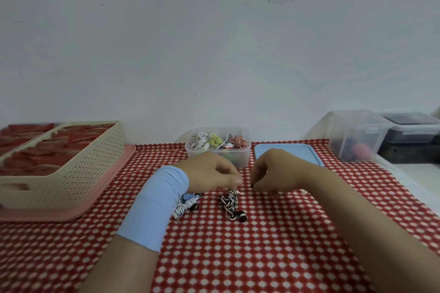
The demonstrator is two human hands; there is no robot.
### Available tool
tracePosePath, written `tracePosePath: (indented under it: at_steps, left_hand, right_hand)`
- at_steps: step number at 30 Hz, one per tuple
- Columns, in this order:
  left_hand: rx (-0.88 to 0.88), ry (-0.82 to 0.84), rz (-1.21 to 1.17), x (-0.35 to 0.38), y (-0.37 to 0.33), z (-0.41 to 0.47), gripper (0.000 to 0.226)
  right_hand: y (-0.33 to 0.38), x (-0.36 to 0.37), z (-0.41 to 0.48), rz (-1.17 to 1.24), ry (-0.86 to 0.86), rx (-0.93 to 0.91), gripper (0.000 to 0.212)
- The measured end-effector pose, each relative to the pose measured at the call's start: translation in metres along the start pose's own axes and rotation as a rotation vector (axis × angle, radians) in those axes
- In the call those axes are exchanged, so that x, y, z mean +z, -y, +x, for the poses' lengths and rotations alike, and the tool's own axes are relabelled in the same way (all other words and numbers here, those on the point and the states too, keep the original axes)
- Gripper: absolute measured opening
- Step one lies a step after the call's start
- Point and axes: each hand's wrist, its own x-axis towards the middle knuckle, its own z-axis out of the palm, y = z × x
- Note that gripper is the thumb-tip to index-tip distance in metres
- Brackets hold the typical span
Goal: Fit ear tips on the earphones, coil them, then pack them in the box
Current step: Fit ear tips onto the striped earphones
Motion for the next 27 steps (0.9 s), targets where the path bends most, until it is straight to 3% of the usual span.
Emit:
tracePosePath:
  at_steps: [5,11,19,27]
  left_hand:
    - [-0.057,-0.136,0.082,0.005,0.005,0.009,0.018]
    - [-0.166,0.088,0.349,0.011,0.011,0.013,0.041]
    - [-0.116,-0.037,0.23,0.015,0.01,0.013,0.04]
    - [-0.059,-0.143,0.125,0.01,0.013,0.014,0.008]
  right_hand:
    - [-0.001,0.004,0.001,0.0,-0.022,-0.016,0.016]
    - [0.004,0.002,0.002,0.081,-0.06,-0.038,0.021]
    - [0.008,0.001,-0.003,0.251,-0.026,-0.077,0.012]
    - [0.005,-0.004,-0.004,0.553,-0.115,-0.06,0.008]
